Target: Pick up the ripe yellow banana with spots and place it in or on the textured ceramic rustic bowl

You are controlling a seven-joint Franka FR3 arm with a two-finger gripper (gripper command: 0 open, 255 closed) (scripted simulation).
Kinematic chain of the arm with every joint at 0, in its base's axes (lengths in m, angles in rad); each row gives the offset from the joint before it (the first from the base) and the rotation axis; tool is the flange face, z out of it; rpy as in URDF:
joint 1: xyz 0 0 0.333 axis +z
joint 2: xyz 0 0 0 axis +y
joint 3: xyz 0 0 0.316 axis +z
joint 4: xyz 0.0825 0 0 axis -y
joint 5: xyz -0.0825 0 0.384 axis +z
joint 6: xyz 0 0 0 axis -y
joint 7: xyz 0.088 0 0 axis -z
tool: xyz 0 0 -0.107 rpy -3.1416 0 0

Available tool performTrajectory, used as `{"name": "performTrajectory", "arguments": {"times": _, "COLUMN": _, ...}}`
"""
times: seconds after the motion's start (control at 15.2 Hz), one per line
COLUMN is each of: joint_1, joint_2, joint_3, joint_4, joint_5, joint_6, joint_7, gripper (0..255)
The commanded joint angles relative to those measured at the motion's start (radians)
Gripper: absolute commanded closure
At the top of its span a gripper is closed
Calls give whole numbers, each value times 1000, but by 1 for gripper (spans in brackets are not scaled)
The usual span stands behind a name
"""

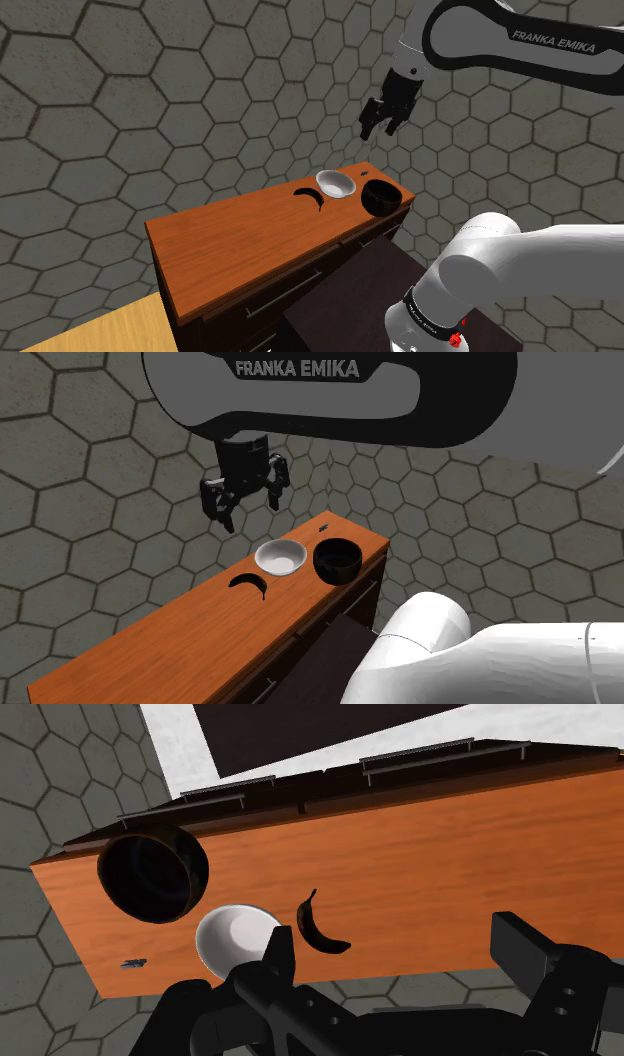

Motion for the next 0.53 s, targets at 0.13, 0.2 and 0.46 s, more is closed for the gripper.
{"name": "performTrajectory", "arguments": {"times": 0.13, "joint_1": -6, "joint_2": 23, "joint_3": -10, "joint_4": -48, "joint_5": -12, "joint_6": 74, "joint_7": -3, "gripper": 0}}
{"name": "performTrajectory", "arguments": {"times": 0.2, "joint_1": -9, "joint_2": 37, "joint_3": -15, "joint_4": -70, "joint_5": -19, "joint_6": 112, "joint_7": -5, "gripper": 0}}
{"name": "performTrajectory", "arguments": {"times": 0.46, "joint_1": -24, "joint_2": 111, "joint_3": -35, "joint_4": -144, "joint_5": -46, "joint_6": 268, "joint_7": -9, "gripper": 0}}
